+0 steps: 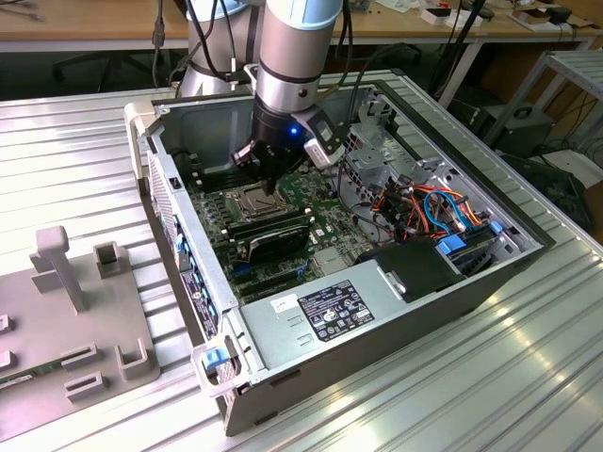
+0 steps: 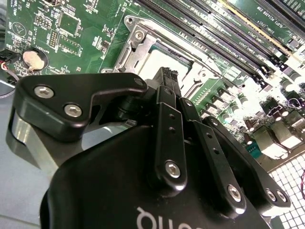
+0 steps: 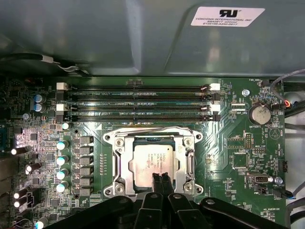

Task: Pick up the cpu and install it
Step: 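Install the second cpu locking lever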

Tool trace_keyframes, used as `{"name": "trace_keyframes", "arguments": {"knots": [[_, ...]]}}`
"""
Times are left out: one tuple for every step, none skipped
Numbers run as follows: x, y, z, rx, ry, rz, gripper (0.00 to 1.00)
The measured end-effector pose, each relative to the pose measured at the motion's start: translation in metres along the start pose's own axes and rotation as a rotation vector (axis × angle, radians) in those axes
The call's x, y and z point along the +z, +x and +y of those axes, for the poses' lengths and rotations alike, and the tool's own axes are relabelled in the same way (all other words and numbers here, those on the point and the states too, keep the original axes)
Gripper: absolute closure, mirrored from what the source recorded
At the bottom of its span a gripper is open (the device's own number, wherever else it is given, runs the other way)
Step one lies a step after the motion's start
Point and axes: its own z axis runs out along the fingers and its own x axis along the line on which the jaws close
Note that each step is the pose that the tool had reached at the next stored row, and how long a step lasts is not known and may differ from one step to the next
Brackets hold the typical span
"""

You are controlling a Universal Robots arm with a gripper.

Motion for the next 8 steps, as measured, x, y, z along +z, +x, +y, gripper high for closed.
{"name": "trace_keyframes", "arguments": {"knots": [[-0.0008,-0.0001,0.0001,0.000,-0.0001,0.0000,0.89],[-0.0019,-0.0001,0.0001,0.000,-0.0001,0.0000,0.89],[-0.0033,-0.0001,0.0001,0.000,0.0001,0.0000,0.89],[-0.0039,-0.0002,0.0000,0.000,-0.0002,-0.0001,0.89],[-0.0042,-0.0002,-0.0002,0.000,-0.0003,-0.0001,0.89],[-0.0046,-0.0002,-0.0005,0.000,-0.0002,-0.0001,0.89],[-0.0050,-0.0002,-0.0008,0.000,0.0000,0.0000,0.89],[-0.0054,-0.0003,-0.0017,0.000,0.0000,-0.0001,0.89]]}}
